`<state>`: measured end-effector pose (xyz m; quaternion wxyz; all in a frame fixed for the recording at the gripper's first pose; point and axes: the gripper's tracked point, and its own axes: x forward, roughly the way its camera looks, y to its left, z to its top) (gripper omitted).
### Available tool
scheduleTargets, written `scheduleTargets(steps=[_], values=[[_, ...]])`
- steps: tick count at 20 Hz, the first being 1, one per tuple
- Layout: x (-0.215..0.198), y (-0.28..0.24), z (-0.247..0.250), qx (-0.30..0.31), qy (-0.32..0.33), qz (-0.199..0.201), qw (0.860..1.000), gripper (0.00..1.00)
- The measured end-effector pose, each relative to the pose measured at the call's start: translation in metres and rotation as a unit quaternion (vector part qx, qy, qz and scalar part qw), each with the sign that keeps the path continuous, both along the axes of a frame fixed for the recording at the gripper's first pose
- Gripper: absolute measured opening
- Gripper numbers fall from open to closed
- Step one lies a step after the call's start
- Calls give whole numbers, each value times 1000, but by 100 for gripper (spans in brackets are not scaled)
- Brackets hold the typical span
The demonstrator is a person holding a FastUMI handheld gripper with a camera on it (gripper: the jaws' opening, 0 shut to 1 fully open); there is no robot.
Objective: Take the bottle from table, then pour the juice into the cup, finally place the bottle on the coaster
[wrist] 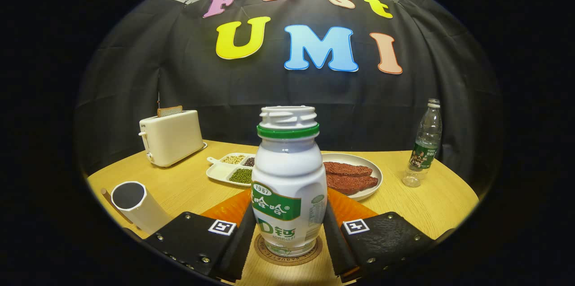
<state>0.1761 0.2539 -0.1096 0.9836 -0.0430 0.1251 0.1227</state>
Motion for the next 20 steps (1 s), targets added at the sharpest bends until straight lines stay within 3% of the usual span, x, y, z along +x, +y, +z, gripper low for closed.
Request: scheduleTargets(steps=[13, 15, 18, 19, 20], values=[[-3, 0, 1, 24, -10, 2, 1000, 75], [-3, -1, 4, 17, -18, -1, 1000, 86], [-6, -1, 25, 12, -37, -6, 999, 87], [-5, -2, 32, 13, -48, -7, 999, 99], [-8, -3, 40, 12, -56, -9, 998, 98]])
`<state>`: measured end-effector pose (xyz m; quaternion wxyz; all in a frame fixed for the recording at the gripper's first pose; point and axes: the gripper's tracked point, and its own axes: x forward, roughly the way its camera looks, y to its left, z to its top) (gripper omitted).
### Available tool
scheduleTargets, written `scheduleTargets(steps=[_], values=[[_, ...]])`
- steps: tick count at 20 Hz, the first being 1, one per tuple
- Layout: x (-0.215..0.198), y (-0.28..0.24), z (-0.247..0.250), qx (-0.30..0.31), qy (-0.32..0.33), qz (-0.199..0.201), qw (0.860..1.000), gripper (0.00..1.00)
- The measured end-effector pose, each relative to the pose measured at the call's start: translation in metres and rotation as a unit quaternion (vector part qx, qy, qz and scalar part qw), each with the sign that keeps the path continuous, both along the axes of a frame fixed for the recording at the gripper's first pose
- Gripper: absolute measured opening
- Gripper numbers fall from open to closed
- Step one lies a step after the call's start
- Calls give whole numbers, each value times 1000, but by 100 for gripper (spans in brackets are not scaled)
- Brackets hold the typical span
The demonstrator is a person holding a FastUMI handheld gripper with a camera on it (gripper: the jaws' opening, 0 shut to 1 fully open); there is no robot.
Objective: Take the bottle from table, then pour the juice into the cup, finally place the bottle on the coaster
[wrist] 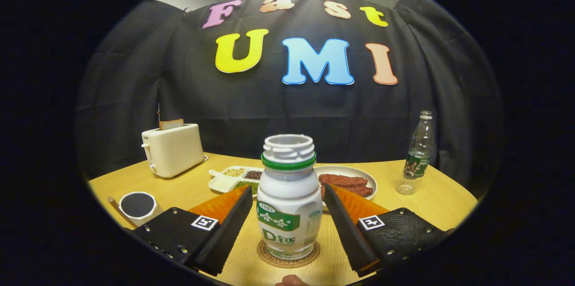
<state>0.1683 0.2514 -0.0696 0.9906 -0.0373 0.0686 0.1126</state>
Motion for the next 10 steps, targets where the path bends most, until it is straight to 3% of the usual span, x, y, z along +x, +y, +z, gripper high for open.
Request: scheduleTargets(steps=[5, 10], values=[[-19, -4, 43, -13, -31, -15, 999, 98], [-41, -8, 91, 16, -42, -24, 999, 98]])
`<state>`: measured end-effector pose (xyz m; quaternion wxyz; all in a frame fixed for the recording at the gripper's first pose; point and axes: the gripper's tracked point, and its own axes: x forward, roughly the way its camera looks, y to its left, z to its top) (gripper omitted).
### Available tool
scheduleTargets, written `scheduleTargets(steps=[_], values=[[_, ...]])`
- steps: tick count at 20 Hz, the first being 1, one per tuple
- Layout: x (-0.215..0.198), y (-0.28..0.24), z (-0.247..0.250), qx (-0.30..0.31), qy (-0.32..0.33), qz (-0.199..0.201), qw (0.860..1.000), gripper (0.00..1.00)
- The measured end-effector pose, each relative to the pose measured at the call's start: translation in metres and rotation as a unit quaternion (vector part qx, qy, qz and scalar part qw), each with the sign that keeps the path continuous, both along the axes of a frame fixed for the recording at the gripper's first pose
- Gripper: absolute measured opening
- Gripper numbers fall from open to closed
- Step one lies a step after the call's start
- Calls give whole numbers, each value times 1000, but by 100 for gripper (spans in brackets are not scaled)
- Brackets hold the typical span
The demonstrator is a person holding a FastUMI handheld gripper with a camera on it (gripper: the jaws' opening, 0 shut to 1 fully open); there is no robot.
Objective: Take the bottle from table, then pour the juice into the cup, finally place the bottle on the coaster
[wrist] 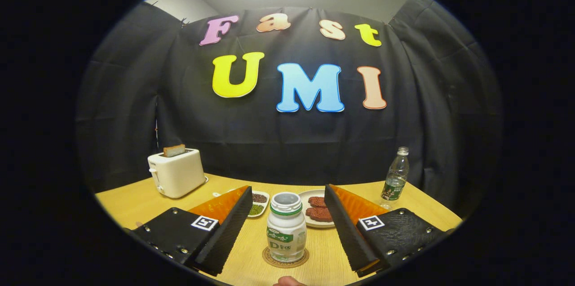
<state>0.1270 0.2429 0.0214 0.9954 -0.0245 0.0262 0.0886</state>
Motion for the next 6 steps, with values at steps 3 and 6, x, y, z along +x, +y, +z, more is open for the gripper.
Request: scheduleTargets(steps=[3, 6], values=[[-9, -9, 33, -12, -19, -12, 1000, 98], [-14, -11, 60, -20, -28, -14, 999, 98]])
